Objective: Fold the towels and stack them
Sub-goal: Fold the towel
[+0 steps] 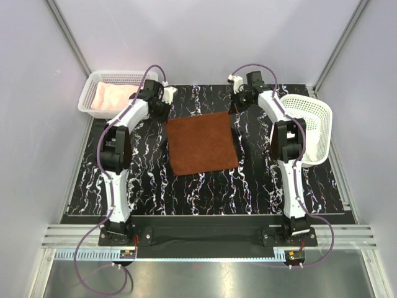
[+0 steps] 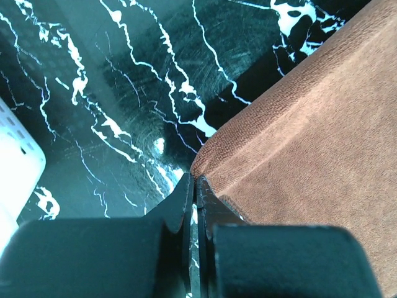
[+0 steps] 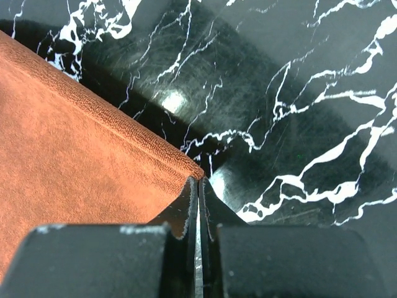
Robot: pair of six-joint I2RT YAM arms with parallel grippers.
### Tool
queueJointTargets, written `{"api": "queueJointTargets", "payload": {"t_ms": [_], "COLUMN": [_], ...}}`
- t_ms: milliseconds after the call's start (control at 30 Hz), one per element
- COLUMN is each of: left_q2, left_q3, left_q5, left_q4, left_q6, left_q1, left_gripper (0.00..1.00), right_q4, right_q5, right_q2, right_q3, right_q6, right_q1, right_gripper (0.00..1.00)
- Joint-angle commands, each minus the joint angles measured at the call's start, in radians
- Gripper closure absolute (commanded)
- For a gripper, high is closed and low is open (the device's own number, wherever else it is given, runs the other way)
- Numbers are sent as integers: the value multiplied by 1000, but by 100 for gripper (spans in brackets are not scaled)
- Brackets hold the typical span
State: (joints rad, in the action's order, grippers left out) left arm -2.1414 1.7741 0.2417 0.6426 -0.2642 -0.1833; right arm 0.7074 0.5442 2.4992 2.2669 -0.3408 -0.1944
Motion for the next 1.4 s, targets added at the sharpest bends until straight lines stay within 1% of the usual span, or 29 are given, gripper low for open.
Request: {"api": "queueJointTargets", "payload": {"t_ms": [0,67,100,200,267,400,667,767,900,1067,1167,1367], "left_q2": [93,124,135,167,195,241,331,362,408,469,501,541], "left_q3": [-28,-50,-60,-85,-110,-154,-254,-304,-398,-458,-493,-542], "left_q5": [-73,-73,-70,-59,-79,-87,-105,-70,-47,-81,-81,-134], "left_q4": [-61,-73,-89,-87,-90,-90,-70,-73,-90,-86,-90,-66], "left_q6": [2,11,16,26,28,37,48,66,86,102,117,125], "left_q1": [-5,-8,-13,-31,-44,-56,-82,-91,-116,-156,-183,-216], "left_gripper": [100,100,100,100,100,100,100,100,100,100,100,100], "right_q4": [-92,-120,-153,-195,-206,-287,-342,-378,-381,-411,-422,-463], "right_q5": [-61,-58,-55,-49,-50,-62,-46,-50,-69,-98,-96,-101], "right_q2": [-131,-169,-184,-224,-253,-325,-450,-506,-575,-678,-709,-769], "right_q3": [-71,-113,-160,-222,-245,-372,-543,-631,-751,-872,-934,-1035], "right_q6": [9,10,10,23,28,33,92,118,134,160,197,253], "right_q1": [4,4,4,6,4,6,3,3,0,-4,-5,-16], "right_gripper": [100,100,100,100,100,100,100,100,100,100,100,100]}}
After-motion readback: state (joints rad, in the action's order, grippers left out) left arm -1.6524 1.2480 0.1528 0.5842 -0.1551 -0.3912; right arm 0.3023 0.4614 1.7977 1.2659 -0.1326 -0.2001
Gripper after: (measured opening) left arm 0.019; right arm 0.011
